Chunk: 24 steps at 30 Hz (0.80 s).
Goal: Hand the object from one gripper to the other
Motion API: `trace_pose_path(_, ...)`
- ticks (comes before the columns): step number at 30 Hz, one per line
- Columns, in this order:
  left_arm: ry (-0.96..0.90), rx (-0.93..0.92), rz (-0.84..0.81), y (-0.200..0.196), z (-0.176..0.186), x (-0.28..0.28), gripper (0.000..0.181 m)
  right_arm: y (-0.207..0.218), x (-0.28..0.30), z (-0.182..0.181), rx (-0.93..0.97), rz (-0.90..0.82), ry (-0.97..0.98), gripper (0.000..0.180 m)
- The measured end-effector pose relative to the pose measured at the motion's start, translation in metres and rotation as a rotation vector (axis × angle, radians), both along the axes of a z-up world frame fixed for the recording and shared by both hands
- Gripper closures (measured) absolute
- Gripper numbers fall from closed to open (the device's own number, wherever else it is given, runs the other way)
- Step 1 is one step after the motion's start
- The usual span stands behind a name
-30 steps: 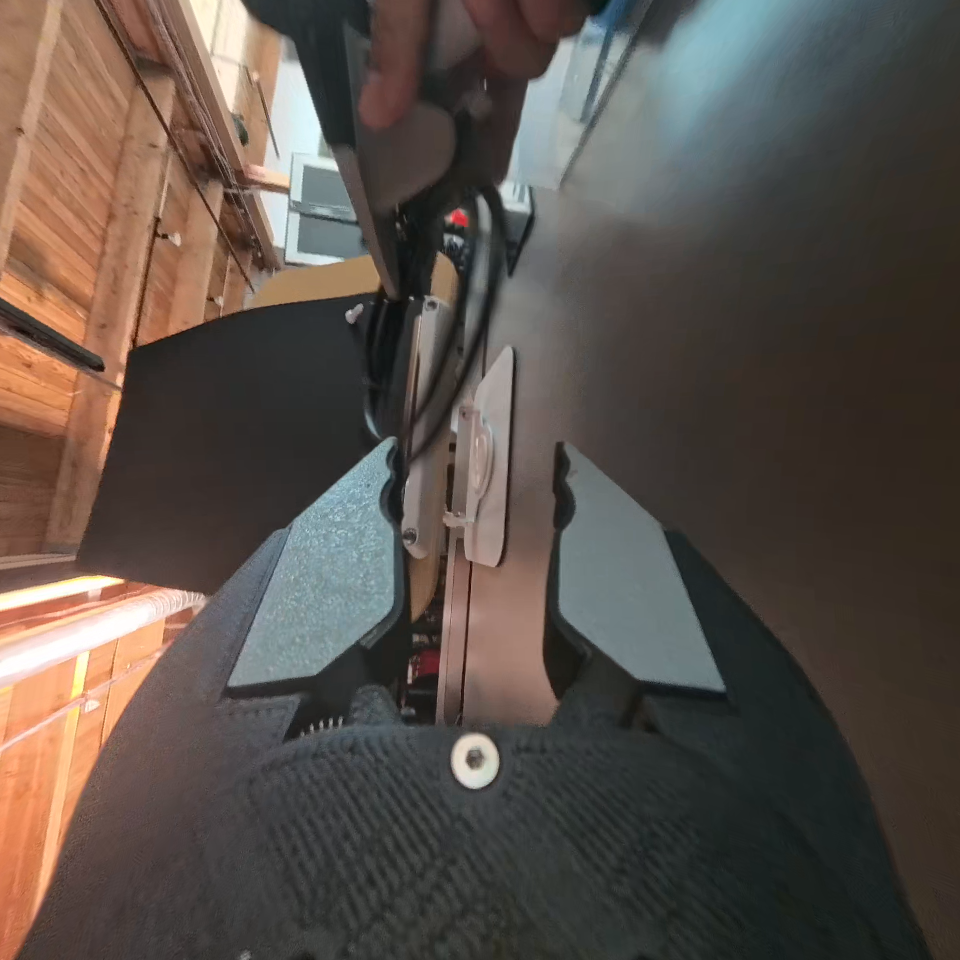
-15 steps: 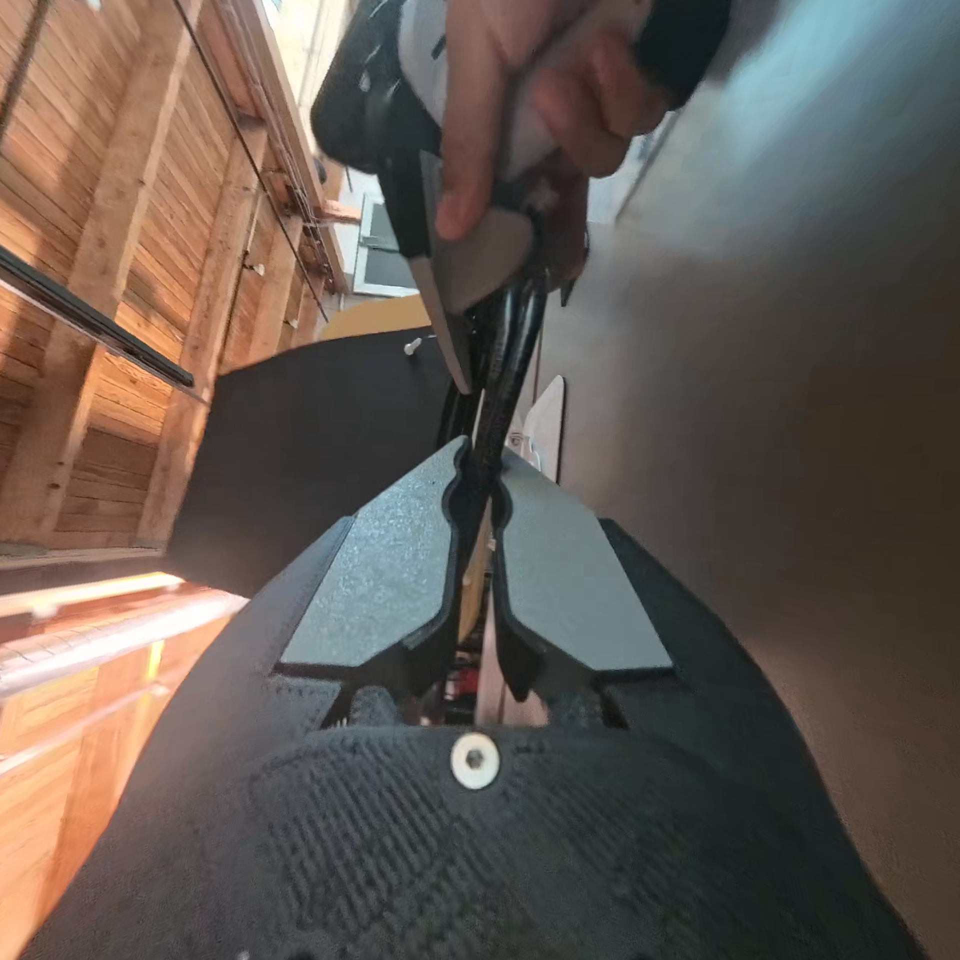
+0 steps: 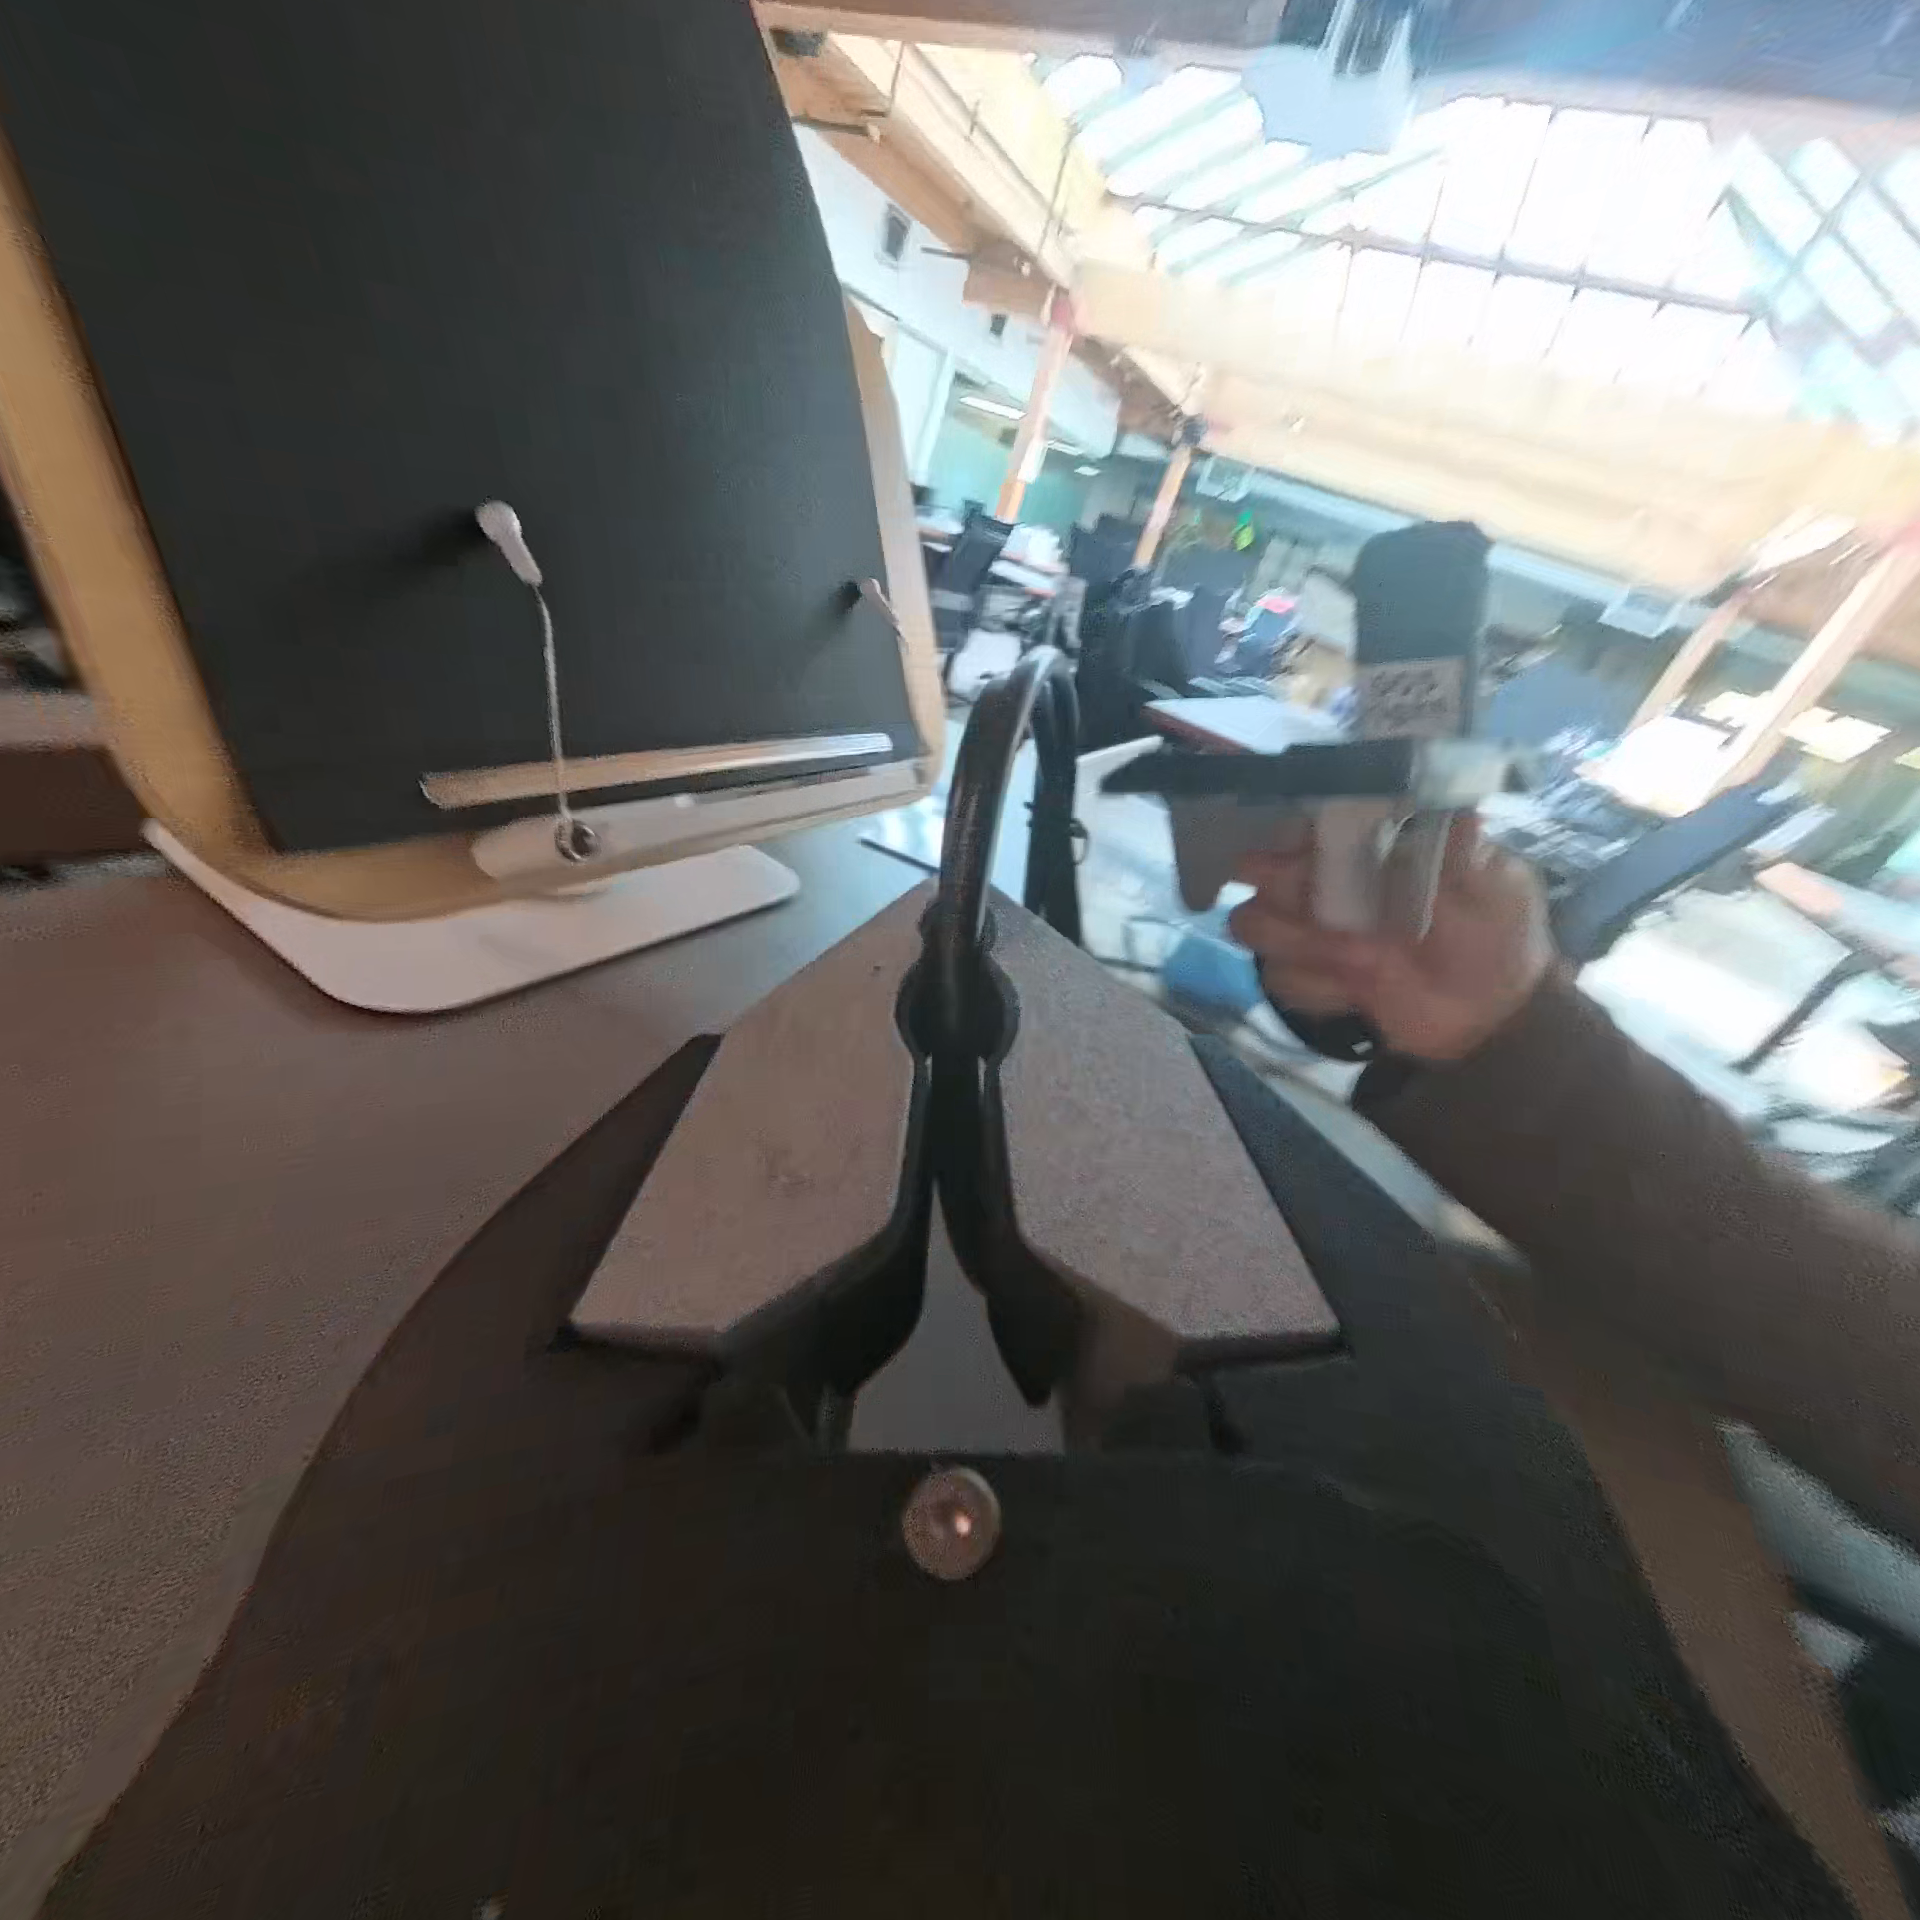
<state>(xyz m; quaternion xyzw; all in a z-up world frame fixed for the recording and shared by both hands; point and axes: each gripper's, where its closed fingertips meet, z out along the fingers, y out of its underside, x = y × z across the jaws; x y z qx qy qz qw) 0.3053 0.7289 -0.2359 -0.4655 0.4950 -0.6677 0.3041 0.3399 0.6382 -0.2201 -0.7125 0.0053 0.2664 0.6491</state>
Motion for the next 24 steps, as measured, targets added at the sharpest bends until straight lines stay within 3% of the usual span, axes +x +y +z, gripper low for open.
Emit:
trace_pose_path(6, 0.129, -0.365, -0.326, -0.029, -0.01, -0.005, 0.181, 0.028, -0.024, -0.047, -0.182, 0.009, -0.127, 0.09)
trace_pose_path(7, 0.123, -0.388, -0.333, -0.029, -0.009, -0.005, 0.181, 0.03, -0.027, -0.053, -0.206, 0.02, -0.137, 0.104)
trace_pose_path(8, 0.127, -0.379, -0.321, -0.027, -0.01, -0.004, 0.181, 0.029, -0.031, -0.054, -0.208, 0.047, -0.147, 0.14)
trace_pose_path(9, 0.134, -0.344, -0.304, -0.026, -0.012, -0.003, 0.181, 0.029, -0.029, -0.054, -0.208, 0.044, -0.159, 0.163)
trace_pose_path(13, 0.125, -0.066, -0.182, -0.021, -0.023, 0.0, 0.176, 0.025, -0.023, -0.034, -0.119, 0.001, -0.205, 0.168)
trace_pose_path(17, 0.095, 0.233, 0.026, -0.007, -0.026, 0.005, 0.13, 0.017, 0.013, -0.018, -0.094, -0.293, -0.443, 0.169)
trace_pose_path(20, 0.077, 0.286, 0.094, -0.001, -0.025, 0.007, 0.133, 0.004, 0.032, 0.009, -0.085, -0.53, -0.644, 0.17)
trace_pose_path(24, 0.126, 0.351, 0.136, 0.007, -0.038, 0.011, 0.141, -0.035, 0.024, 0.08, -0.115, -0.726, -0.938, 0.17)
